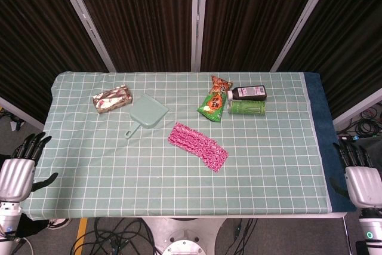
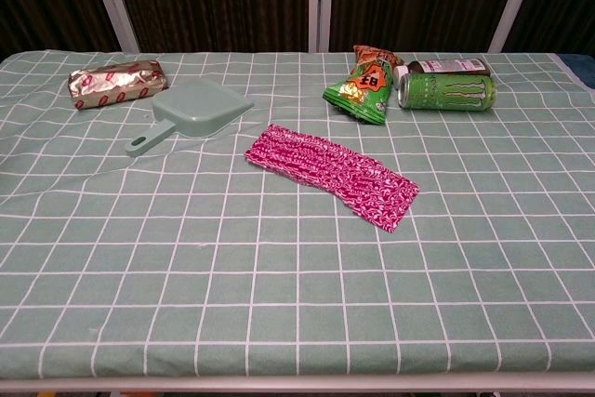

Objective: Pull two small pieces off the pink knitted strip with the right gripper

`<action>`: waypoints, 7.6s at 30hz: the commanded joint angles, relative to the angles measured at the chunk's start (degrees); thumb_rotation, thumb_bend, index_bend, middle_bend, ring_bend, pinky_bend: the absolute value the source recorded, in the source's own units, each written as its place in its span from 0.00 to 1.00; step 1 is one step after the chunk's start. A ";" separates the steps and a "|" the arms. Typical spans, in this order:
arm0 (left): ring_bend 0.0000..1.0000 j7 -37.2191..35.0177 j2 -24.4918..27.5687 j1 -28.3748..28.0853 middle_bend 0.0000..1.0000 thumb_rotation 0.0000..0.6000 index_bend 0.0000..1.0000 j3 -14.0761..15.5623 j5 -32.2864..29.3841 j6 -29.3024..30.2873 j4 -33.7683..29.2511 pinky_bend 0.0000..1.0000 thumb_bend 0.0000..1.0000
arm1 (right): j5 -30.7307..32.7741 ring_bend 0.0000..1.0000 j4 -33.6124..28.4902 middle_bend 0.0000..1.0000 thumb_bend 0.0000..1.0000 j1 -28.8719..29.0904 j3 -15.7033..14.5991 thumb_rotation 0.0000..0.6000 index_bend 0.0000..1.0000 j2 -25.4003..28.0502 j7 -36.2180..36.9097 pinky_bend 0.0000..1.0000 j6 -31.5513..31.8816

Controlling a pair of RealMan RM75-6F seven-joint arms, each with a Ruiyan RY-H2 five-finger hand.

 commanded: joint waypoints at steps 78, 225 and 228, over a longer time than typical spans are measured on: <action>0.04 -4.56 1.16 1.36 0.07 1.00 0.11 0.32 -0.02 1.47 2.52 0.23 0.14 | 29.04 0.89 -9.38 0.90 1.00 29.87 0.99 1.00 0.17 -20.41 -43.54 0.80 -28.36; 0.04 -4.78 3.10 2.07 0.07 1.00 0.11 -1.49 -1.96 2.59 1.44 0.23 0.14 | 36.69 0.89 -14.39 0.90 1.00 41.32 -10.11 1.00 0.32 -21.39 -37.23 0.80 -26.81; 0.04 -5.10 3.25 2.20 0.07 1.00 0.11 -1.53 -1.96 2.81 1.55 0.23 0.14 | 35.19 0.89 -15.11 0.90 1.00 40.96 -9.93 1.00 0.32 -21.13 -36.54 0.80 -26.05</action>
